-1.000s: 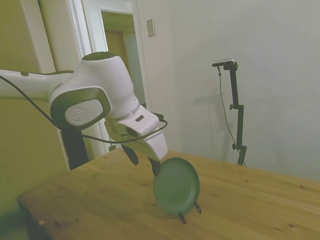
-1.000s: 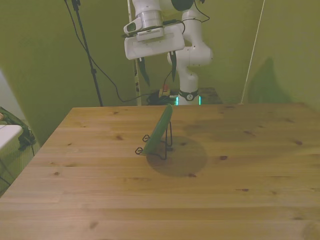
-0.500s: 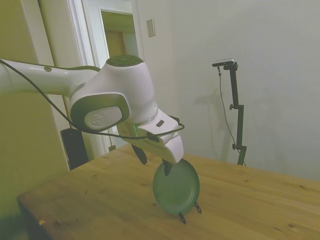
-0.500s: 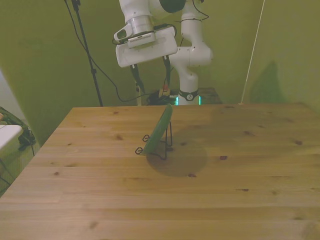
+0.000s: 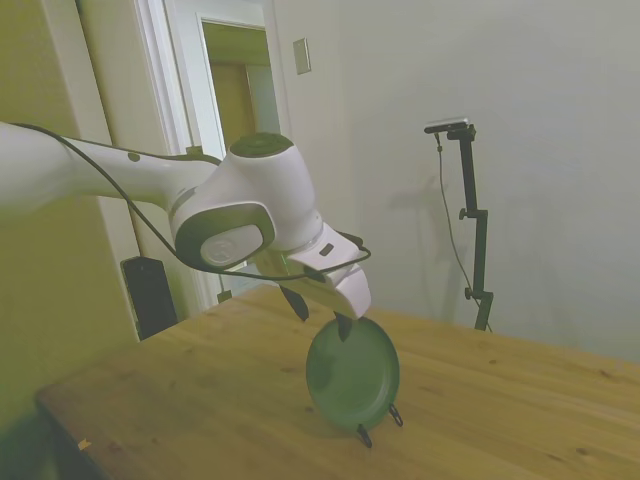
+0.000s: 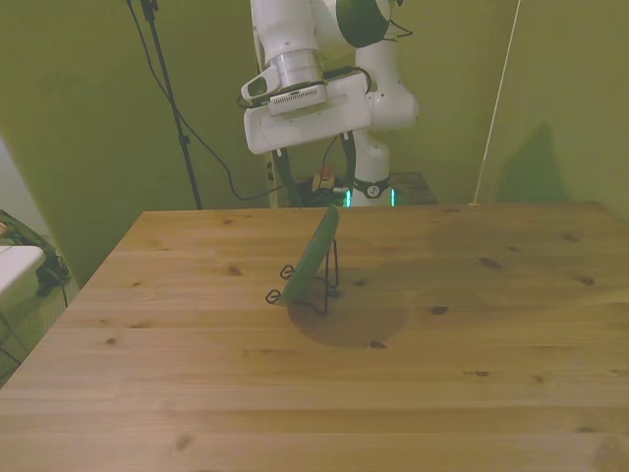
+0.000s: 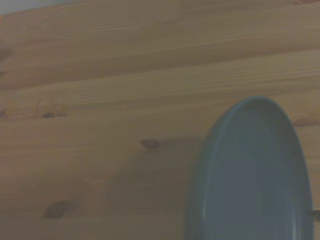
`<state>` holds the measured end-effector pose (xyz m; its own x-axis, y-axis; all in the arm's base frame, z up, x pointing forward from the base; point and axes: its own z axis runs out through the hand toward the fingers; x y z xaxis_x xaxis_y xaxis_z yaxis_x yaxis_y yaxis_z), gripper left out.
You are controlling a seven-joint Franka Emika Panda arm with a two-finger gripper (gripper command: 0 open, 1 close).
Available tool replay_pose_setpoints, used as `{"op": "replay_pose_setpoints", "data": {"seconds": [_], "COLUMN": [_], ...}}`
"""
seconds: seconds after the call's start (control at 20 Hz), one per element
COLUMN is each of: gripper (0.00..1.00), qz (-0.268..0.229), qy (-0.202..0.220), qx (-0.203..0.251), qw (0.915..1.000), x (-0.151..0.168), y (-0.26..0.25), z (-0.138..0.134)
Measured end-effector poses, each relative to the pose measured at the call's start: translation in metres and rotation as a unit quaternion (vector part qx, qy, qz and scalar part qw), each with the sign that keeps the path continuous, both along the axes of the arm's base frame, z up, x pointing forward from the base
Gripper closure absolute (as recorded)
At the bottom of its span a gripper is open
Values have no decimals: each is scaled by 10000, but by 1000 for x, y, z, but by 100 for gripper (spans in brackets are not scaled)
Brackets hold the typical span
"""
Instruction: Unload the plate
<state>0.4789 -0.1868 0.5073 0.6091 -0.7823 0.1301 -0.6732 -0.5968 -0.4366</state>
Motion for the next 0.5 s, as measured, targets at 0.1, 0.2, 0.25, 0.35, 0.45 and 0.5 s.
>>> {"op": "replay_pose_setpoints", "data": {"seconds": [0.1, 0.2, 0.25, 0.35, 0.45, 0.5], "gripper": [0, 100, 100, 100, 100, 100], "qz": [-19, -52, -63, -73, -62, -49], "qy": [43, 67, 71, 59, 41, 38], "qx": [53, 124, 148, 197, 281, 308], "qw": [10000, 9999, 9998, 9998, 9996, 9995], "x": [5, 10, 12, 15, 17, 17], "y": [0, -1, -2, -2, -3, -3], "z": [-6, -11, -13, -14, -17, -19]}}
